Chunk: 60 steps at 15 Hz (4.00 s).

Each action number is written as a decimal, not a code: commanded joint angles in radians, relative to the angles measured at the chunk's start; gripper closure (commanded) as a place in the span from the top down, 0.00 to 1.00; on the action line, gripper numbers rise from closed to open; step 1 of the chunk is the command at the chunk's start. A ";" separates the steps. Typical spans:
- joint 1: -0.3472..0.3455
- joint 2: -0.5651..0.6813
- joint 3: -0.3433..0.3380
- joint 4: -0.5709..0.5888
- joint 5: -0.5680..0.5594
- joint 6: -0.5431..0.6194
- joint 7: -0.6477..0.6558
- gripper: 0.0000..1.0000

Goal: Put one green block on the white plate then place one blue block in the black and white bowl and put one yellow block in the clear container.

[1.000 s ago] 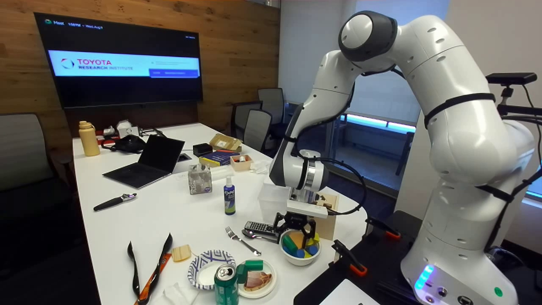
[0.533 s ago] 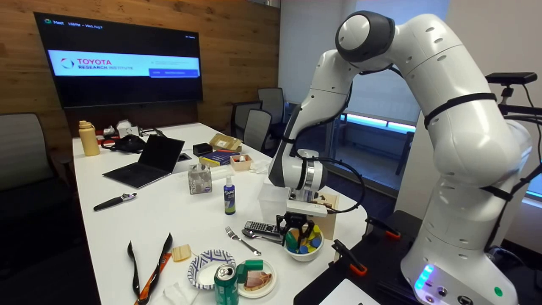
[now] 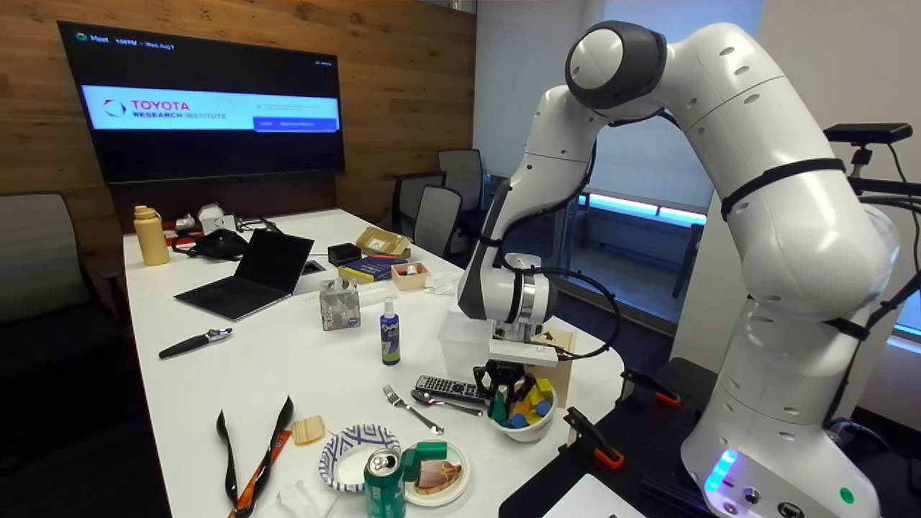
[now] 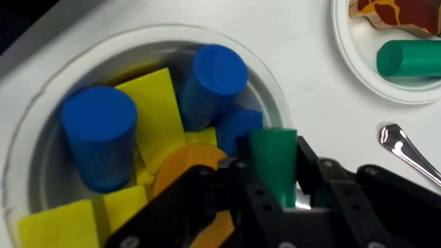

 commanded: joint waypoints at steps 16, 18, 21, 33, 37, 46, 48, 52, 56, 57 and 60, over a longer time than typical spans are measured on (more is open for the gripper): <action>0.048 -0.048 0.076 0.101 -0.296 -0.258 0.064 0.09; 0.060 -0.013 0.109 0.107 -0.287 -0.214 0.074 0.09; 0.051 0.044 0.180 0.096 -0.231 -0.099 0.083 0.09; -0.018 0.207 0.303 0.119 -0.255 0.139 0.168 0.61; -0.099 0.187 0.353 0.069 -0.291 0.153 0.156 0.88; -0.191 -0.073 0.415 -0.146 -0.295 0.101 0.280 1.00; -0.101 -0.167 0.340 -0.166 -0.272 0.074 0.389 1.00; 0.076 -0.326 0.109 -0.191 -0.285 -0.033 0.592 1.00; 0.224 -0.335 -0.141 -0.197 -0.402 -0.096 0.800 1.00; 0.237 -0.331 -0.175 -0.193 -0.432 -0.126 0.836 1.00; 0.196 -0.315 -0.181 -0.166 -0.461 -0.214 0.835 1.00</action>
